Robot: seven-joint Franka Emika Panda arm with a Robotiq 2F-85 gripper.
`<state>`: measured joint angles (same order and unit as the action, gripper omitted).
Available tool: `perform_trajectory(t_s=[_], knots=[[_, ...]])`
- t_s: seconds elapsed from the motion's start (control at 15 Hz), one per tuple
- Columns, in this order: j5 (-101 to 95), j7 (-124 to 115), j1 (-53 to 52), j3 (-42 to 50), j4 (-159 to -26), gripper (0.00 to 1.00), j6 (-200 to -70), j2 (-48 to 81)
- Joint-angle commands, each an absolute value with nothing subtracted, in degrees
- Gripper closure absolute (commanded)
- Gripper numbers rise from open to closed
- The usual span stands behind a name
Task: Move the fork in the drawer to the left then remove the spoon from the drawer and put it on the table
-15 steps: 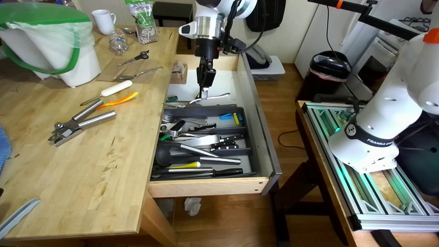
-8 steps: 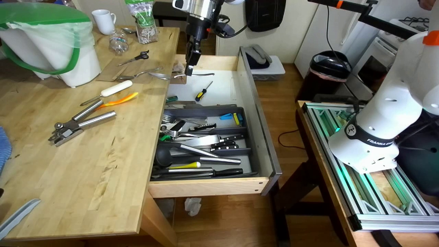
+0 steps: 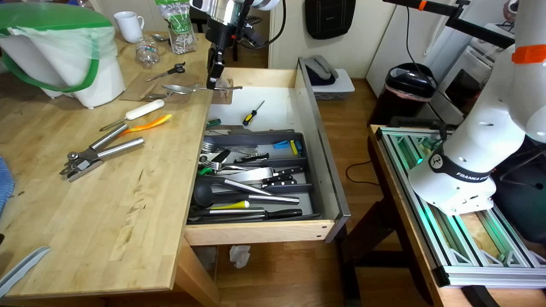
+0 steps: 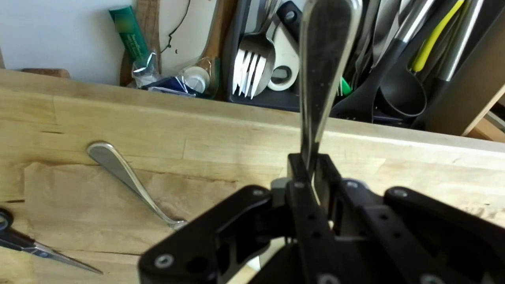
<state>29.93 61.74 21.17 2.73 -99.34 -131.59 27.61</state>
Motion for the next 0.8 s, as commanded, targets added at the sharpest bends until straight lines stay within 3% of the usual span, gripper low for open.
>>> perform_trajectory(t_s=[0.0, 0.07, 0.13, 0.73], knots=[[29.37, 61.41, 21.96, 1.89, -99.02, 0.89, -131.61, 27.8], [29.37, 61.4, 21.99, 1.89, -98.92, 0.89, -131.61, 27.87], [31.14, 63.1, 22.65, 0.89, -99.88, 0.97, -131.25, 27.29], [23.76, 72.08, 22.66, -0.76, -84.88, 0.97, -123.86, 37.09]])
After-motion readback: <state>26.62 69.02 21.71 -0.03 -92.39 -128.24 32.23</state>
